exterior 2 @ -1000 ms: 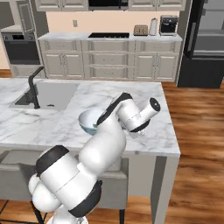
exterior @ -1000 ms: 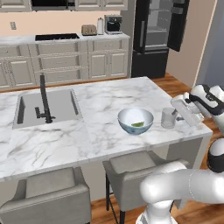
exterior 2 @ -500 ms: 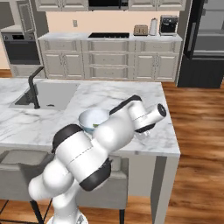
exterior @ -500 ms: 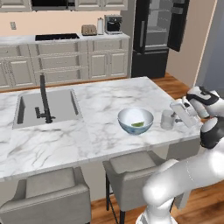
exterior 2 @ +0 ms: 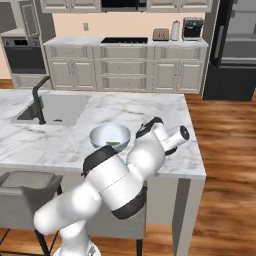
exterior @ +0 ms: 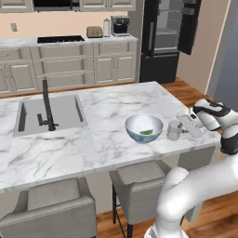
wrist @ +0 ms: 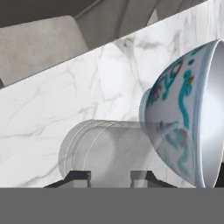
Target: There is a bowl on the dining counter. Grab a lemon wedge from the fridge and place it in the bowl. Then get the liquor bottle and glass cup from the cabinet and place them next to the bowl.
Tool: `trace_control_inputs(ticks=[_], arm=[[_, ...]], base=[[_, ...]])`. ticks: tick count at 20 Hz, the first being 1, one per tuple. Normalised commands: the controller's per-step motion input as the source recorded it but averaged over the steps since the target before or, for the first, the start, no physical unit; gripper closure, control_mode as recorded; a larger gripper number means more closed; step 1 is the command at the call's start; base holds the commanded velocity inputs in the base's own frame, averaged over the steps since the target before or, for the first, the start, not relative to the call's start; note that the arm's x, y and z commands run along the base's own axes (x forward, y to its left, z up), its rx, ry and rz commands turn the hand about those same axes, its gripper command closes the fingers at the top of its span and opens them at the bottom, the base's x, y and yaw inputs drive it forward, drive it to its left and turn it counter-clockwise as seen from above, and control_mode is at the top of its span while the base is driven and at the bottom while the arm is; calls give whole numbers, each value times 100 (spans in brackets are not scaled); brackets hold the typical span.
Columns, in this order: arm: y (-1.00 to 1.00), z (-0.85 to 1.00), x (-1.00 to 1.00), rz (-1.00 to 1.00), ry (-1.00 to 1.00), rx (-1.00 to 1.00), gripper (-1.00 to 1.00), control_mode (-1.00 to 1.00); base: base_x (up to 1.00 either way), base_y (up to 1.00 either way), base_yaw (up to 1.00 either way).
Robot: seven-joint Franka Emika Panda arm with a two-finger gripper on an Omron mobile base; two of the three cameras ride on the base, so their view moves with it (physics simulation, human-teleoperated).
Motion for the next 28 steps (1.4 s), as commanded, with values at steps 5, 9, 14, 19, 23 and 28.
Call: trace_control_inputs(ticks=[5, 9, 14, 19, 23, 28], arm=[[0, -33, 45, 0, 0, 0, 100, -100], [0, -28, 47, 0, 0, 0, 100, -100], [0, -29, 40, 0, 0, 0, 100, -100], [0, -38, 7, 0, 0, -1, -100, -100], [0, -12, 0, 0, -1, 0, -100, -100], [0, 11, 0, -1, 1, 0, -100, -100]], base=[[0, 0, 0], [0, 0, 0], [0, 0, 0], [0, 0, 0], [0, 0, 0], [0, 0, 0]])
